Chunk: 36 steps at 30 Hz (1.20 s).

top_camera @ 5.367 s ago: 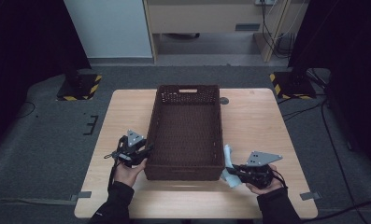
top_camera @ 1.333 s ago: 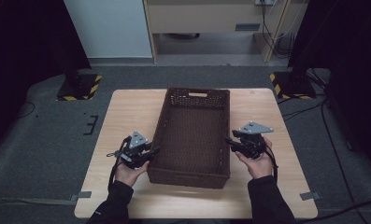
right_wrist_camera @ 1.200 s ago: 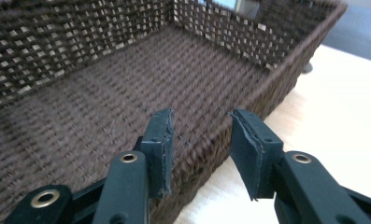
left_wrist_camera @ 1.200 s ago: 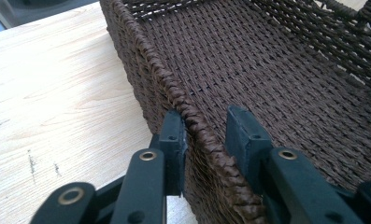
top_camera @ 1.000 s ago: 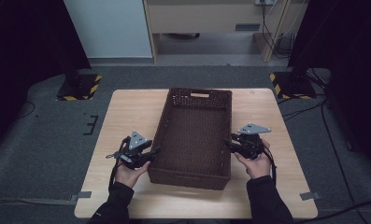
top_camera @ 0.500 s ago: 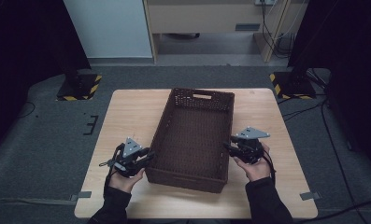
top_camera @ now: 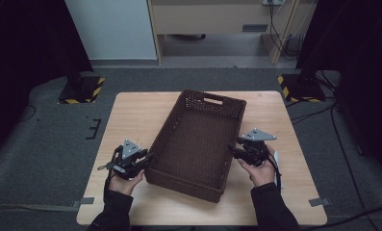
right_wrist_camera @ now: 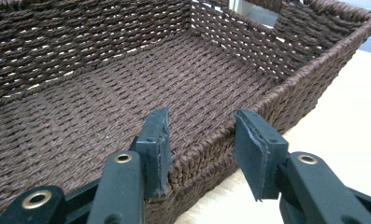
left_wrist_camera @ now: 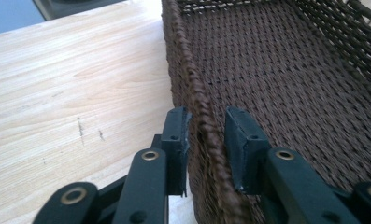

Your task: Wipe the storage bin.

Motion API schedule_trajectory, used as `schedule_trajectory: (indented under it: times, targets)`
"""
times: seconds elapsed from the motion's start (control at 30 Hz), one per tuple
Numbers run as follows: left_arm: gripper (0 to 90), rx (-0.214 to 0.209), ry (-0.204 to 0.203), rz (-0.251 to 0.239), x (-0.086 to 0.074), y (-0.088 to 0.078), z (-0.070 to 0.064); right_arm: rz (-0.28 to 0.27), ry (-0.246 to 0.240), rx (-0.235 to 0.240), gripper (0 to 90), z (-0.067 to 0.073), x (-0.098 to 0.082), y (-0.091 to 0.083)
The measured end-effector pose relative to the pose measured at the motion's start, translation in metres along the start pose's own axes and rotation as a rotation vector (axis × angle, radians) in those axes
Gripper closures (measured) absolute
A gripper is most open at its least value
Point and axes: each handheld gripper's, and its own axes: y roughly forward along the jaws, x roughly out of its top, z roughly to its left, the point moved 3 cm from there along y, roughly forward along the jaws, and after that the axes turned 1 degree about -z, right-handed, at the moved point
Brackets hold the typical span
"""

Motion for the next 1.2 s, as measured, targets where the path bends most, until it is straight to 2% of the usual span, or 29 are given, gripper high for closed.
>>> schedule_trajectory:
  times: [0.07, 0.17, 0.33, 0.4, 0.5, 0.57, 0.6, 0.8, 1.0, 1.07, 1.17, 1.2]
  targets:
    - [73.6, -0.005, -0.003, 0.009, 0.001, 0.0, 0.0, 0.001, 0.019, 0.006, 56.5, 0.0, 0.0, 0.0]
    - [75.8, 0.01, 0.002, 0.012, 0.002, 0.002, 0.0, 0.009, 0.027, 0.002, 56.4, 0.002, -0.001, -0.002]
    - [77.5, 0.03, -0.013, 0.011, 0.003, 0.005, 0.009, 0.018, -0.019, 0.021, 56.6, 0.007, 0.002, -0.006]
    - [78.5, 0.048, -0.016, 0.007, 0.005, 0.008, 0.013, -0.014, -0.043, -0.004, 57.4, 0.006, 0.004, -0.006]
    - [79.7, 0.054, -0.028, 0.01, 0.005, 0.012, 0.02, -0.018, -0.031, -0.025, 52.4, 0.002, 0.004, -0.003]
    - [79.7, 0.045, -0.047, 0.002, 0.006, 0.014, 0.023, -0.024, 0.009, -0.002, 51.6, 0.0, 0.002, 0.001]
    - [79.7, 0.046, -0.051, 0.004, 0.006, 0.014, 0.023, -0.03, 0.013, -0.001, 51.8, 0.0, 0.002, 0.002]
    - [77.5, 0.067, -0.049, 0.007, 0.007, 0.018, 0.024, -0.014, 0.007, -0.025, 51.7, 0.004, 0.003, 0.002]
    - [68.8, 0.051, -0.059, -0.023, 0.005, 0.001, 0.024, -0.016, 0.045, -0.007, 52.1, 0.003, 0.001, 0.0]
    - [69.6, 0.056, -0.057, -0.01, 0.002, -0.002, 0.026, -0.013, 0.047, -0.01, 52.2, 0.004, 0.001, -0.001]
    - [73.3, 0.041, -0.076, -0.005, 0.001, 0.001, 0.03, -0.006, 0.039, -0.018, 51.8, 0.008, 0.001, -0.002]
    - [75.4, 0.042, -0.068, 0.001, 0.002, 0.002, 0.031, -0.005, 0.032, -0.017, 51.5, 0.009, 0.001, -0.002]
